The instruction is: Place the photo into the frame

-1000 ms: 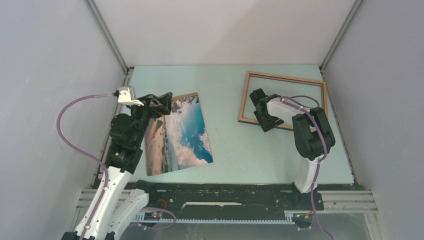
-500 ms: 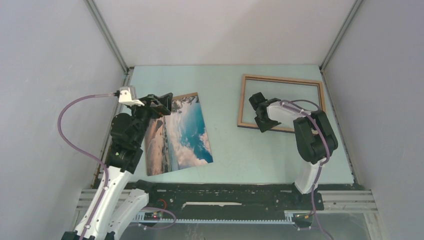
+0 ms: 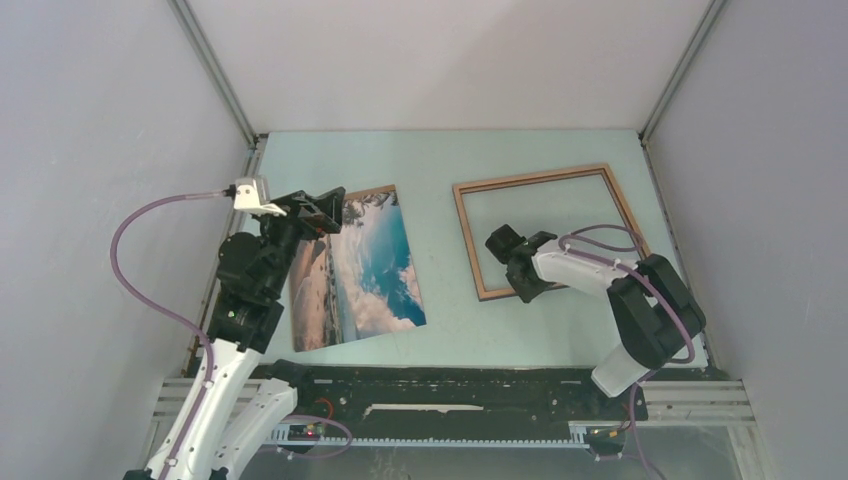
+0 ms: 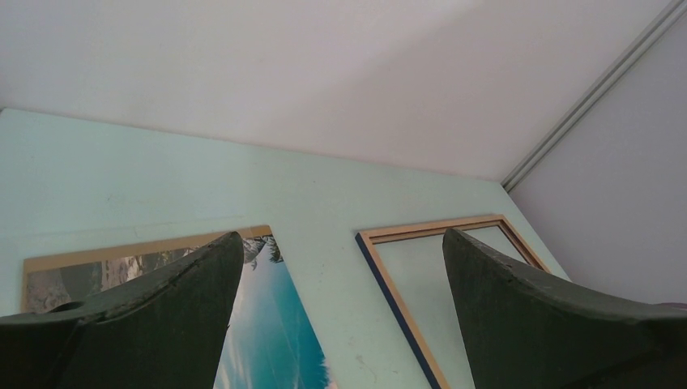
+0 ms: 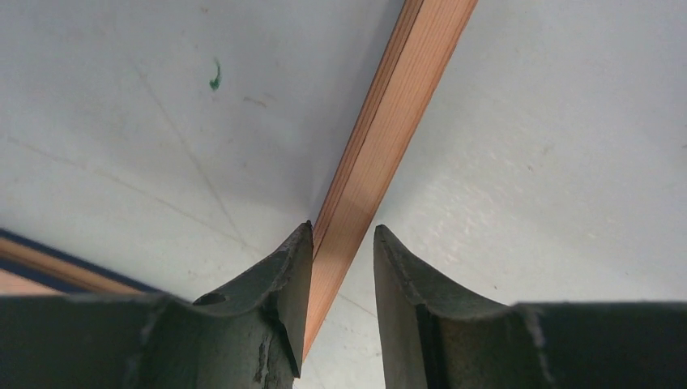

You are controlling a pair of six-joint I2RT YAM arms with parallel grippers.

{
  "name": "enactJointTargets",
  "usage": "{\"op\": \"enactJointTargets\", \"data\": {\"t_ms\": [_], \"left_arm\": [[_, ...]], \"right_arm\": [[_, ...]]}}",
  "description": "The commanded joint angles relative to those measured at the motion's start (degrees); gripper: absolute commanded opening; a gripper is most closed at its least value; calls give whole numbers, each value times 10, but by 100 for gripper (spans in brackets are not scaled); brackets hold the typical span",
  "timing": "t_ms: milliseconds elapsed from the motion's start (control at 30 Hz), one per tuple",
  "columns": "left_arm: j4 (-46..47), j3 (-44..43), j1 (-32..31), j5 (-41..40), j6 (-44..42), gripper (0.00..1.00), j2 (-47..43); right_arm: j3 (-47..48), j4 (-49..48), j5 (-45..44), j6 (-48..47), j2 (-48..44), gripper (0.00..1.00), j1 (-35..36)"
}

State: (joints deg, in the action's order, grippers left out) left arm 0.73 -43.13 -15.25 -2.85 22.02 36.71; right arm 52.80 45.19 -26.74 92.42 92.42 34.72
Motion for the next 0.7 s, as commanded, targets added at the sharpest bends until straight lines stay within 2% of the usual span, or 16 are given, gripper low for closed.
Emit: {"op": "enactJointTargets", "data": {"t_ms": [0, 100, 233, 300, 433, 567, 667], "left_arm": [[6, -26, -2, -8, 0, 100, 2], [3, -28, -2, -5, 1, 100, 5], [3, -28, -2, -4, 1, 100, 9], [1, -29, -2, -4, 0, 100, 12], [0, -31, -2, 0, 3, 100, 12], [-2, -33, -2, 4, 5, 100, 11], [-4, -33, -2, 1, 5, 100, 10]], "right_arm": [[-1, 38, -69, 21, -42, 42, 36], [-3, 24, -60, 20, -48, 39, 41], [-2, -27, -29, 7, -45, 26, 44], [-2, -25, -31, 13, -45, 27, 44], [-1, -1, -43, 8, -48, 41, 44], [-1, 21, -49, -2, -37, 63, 49], [-1, 28, -49, 4, -19, 67, 52]]}}
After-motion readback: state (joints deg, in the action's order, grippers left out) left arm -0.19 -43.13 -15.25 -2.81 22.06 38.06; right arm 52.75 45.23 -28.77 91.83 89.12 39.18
